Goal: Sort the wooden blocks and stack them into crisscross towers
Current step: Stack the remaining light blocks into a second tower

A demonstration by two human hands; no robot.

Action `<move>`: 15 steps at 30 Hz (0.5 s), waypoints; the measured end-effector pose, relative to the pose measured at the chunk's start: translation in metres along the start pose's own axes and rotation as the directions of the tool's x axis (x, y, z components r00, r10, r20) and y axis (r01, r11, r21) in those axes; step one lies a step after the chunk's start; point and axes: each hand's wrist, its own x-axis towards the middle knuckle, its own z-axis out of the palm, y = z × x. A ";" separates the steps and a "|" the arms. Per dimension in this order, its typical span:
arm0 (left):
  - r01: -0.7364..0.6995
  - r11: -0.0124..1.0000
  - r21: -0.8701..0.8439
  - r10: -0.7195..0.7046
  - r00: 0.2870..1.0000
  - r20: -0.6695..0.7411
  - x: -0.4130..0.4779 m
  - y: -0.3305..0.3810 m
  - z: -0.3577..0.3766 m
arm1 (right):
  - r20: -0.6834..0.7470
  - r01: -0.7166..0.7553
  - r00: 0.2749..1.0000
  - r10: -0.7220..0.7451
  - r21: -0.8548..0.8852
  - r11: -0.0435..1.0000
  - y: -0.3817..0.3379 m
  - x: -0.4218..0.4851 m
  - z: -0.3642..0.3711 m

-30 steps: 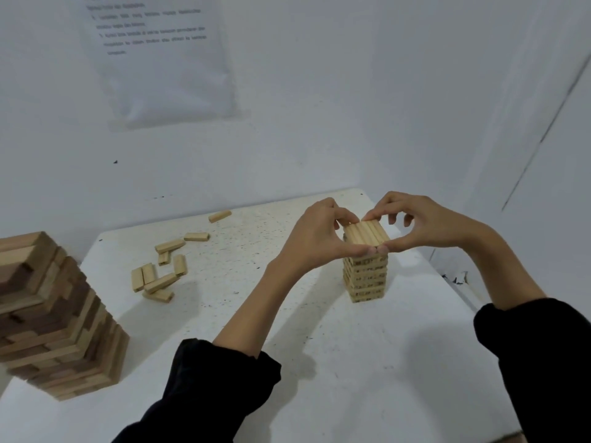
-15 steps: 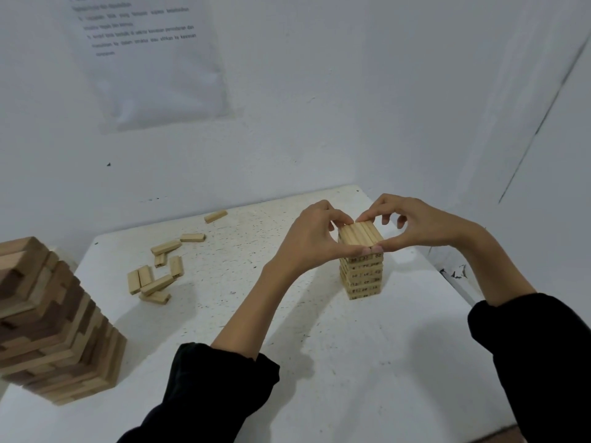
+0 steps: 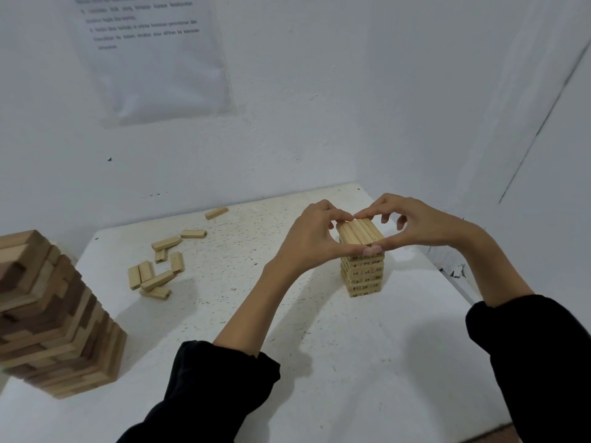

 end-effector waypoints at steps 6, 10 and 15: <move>-0.002 1.000 -0.029 0.002 1.000 -0.028 -0.001 -0.001 -0.004 | -0.033 0.007 0.999 -0.008 -0.018 1.000 -0.008 -0.004 -0.006; -0.009 0.998 -0.068 0.003 0.996 -0.094 -0.005 -0.006 -0.017 | -0.072 0.039 0.997 -0.040 -0.010 0.999 -0.020 -0.007 -0.011; 0.004 0.995 -0.102 -0.021 0.987 -0.161 -0.016 -0.016 -0.041 | -0.120 0.075 0.990 -0.075 0.000 0.997 -0.048 0.002 0.000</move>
